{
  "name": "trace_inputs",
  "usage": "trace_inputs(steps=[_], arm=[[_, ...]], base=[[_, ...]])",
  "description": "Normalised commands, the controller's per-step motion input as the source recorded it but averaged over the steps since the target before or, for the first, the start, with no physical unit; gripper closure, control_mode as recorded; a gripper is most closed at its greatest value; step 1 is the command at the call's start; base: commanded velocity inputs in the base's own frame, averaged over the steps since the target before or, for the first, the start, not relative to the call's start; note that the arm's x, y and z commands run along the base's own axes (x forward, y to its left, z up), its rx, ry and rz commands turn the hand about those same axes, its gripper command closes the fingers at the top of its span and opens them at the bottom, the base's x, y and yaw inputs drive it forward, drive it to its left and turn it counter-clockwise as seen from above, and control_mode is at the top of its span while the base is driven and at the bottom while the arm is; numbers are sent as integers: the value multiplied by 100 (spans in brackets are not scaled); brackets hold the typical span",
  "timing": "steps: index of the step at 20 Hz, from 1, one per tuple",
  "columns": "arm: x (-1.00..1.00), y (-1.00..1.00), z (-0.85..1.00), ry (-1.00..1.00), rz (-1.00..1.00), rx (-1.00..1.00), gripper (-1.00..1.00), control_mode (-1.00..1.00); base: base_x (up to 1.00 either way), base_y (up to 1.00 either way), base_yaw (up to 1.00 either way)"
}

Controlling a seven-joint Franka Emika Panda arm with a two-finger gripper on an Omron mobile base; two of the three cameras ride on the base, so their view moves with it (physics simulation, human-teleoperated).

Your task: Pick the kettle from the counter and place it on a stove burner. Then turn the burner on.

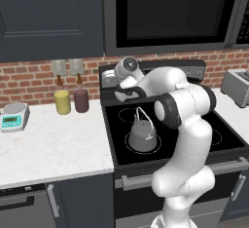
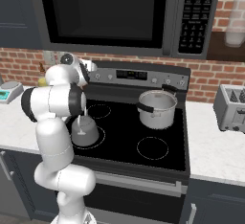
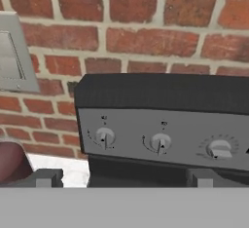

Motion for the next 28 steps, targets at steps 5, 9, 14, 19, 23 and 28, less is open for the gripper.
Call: trace_inputs(steps=[5, 9, 14, 19, 23, 28], arm=[[0, 0, 0, -14, -1, 0, -100, -100], [0, 0, 0, -16, -1, 0, -100, -100], [0, 0, -10, -4, 0, 0, -100, -100], [0, 0, -9, 0, 0, 0, -100, -100], [7, 8, 0, 0, 0, 0, -100, -100], [13, 19, 0, 0, -1, 0, -100, -100]], base=[[0, 0, 0], [0, 0, 0], [0, 0, 0], [0, 0, 0], [0, 0, 0], [0, 0, 0]])
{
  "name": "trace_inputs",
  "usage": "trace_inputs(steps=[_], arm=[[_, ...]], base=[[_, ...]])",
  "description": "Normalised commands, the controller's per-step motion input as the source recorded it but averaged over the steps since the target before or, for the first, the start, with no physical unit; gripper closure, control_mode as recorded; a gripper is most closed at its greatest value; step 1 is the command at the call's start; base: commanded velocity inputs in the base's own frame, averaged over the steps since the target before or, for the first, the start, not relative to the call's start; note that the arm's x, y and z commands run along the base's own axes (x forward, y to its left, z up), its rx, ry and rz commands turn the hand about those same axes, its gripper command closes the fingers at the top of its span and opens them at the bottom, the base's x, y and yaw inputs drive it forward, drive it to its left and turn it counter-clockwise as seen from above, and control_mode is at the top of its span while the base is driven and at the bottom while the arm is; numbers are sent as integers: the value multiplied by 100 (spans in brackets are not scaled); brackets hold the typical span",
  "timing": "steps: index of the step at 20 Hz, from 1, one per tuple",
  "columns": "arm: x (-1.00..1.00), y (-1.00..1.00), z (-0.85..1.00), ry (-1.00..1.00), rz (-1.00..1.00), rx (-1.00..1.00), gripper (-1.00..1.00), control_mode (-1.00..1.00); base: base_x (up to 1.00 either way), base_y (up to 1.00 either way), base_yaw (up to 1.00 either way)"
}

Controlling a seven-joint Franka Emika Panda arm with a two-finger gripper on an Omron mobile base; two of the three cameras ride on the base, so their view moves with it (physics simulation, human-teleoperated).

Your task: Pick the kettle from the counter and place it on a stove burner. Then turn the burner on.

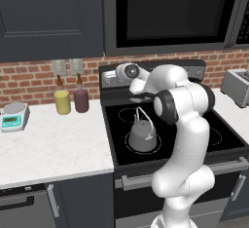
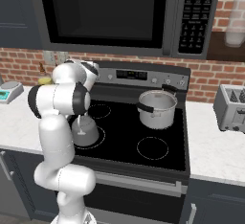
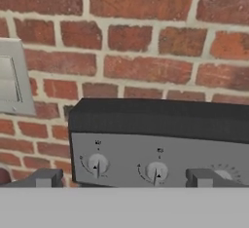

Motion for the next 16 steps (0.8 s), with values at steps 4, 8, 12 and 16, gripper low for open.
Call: trace_inputs(steps=[4, 8, 12, 16], arm=[[7, 23, 0, 0, -2, -1, -100, -100], [0, 11, 0, 0, -3, 0, -100, -100], [0, 2, -5, 0, -3, 0, -100, -100], [0, 2, -25, 0, -2, 0, -100, -100]], base=[[0, 0, 0], [0, 0, 0], [0, 0, 0], [0, 0, 0]])
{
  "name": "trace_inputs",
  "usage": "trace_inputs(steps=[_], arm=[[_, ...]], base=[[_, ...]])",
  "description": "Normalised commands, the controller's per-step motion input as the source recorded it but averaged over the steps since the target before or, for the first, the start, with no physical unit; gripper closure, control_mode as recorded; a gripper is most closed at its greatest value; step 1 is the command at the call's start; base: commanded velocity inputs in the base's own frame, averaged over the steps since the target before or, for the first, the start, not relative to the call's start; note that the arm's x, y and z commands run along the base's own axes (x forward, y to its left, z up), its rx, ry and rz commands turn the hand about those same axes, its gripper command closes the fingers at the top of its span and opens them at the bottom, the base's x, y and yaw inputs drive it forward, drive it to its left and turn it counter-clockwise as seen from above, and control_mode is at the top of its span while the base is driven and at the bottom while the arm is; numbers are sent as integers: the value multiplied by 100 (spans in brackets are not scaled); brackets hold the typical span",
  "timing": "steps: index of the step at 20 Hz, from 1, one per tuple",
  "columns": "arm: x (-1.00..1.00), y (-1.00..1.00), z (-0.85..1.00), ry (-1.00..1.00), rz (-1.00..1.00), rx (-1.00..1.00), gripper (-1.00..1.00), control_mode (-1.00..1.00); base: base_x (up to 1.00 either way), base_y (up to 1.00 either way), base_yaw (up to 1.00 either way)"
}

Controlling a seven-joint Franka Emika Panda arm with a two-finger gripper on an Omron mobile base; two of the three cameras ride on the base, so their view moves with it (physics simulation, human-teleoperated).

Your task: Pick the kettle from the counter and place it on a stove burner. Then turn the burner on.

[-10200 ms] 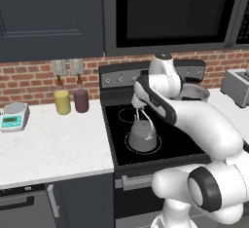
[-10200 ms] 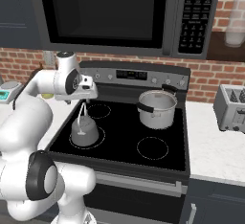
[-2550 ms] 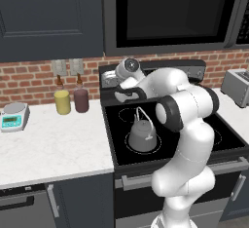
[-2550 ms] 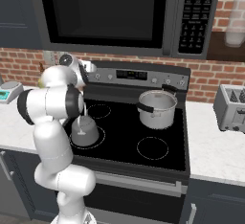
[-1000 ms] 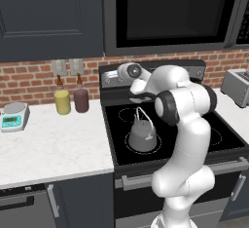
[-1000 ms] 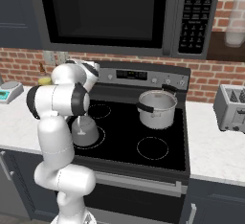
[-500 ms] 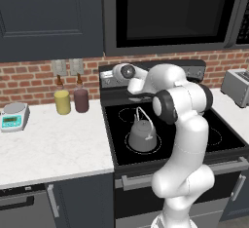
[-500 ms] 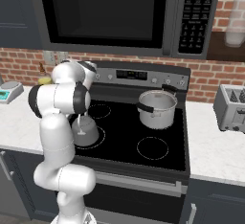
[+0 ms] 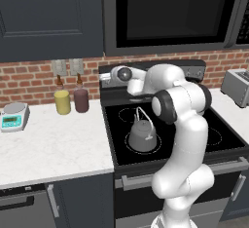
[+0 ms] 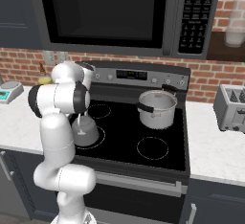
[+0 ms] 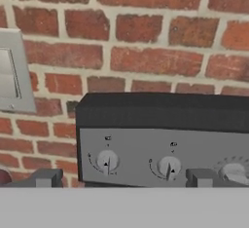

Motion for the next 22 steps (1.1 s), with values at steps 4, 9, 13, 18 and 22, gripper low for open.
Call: trace_inputs(steps=[4, 9, 13, 18, 22], arm=[[0, 3, -27, 0, -1, 0, -100, -100], [8, 8, -9, 0, 0, 0, -100, -100], [25, 2, -10, 0, 0, 0, -100, -100], [34, 0, 0, 0, 0, 0, -100, -100], [13, 0, 0, 0, 0, 0, -100, -100]], base=[[0, 0, 0], [0, 0, 0], [0, 0, 0], [0, 0, 0], [0, 0, 0]])
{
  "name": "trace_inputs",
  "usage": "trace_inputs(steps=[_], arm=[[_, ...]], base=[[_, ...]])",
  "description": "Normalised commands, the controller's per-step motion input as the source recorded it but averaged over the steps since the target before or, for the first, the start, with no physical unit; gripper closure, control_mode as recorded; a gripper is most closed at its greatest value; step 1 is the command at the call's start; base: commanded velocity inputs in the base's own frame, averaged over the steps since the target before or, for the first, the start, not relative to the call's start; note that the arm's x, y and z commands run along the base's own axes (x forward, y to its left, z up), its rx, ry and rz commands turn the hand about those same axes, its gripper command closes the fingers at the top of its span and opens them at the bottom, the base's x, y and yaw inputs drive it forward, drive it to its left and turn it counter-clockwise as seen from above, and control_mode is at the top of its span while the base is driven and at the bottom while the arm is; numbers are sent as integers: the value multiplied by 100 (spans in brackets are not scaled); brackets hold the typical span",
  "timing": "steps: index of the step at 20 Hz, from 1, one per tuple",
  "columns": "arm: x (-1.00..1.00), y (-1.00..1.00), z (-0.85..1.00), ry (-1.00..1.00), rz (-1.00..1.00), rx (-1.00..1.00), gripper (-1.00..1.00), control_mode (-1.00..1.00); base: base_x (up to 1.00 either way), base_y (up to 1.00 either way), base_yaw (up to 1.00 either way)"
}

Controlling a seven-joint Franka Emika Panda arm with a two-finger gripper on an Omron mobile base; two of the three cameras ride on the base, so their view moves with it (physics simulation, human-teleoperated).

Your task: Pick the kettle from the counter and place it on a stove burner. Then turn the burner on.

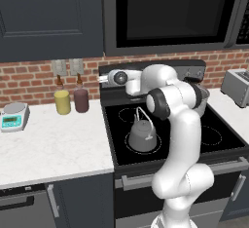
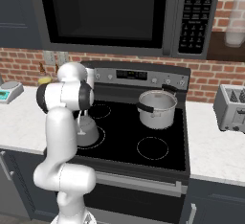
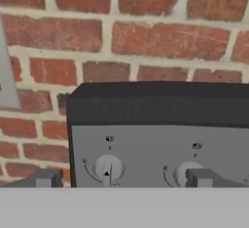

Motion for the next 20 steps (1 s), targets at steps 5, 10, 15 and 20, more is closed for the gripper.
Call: trace_inputs(steps=[5, 10, 15, 20], arm=[[6, 0, -2, 0, 0, 0, -100, -100], [0, 0, -30, 0, 0, 0, -100, -100], [0, 0, -17, -1, 0, 0, -100, -100], [2, 1, 0, 0, -1, 0, -100, -100]], base=[[0, 0, 0], [0, 0, 0], [0, 0, 0], [0, 0, 0]])
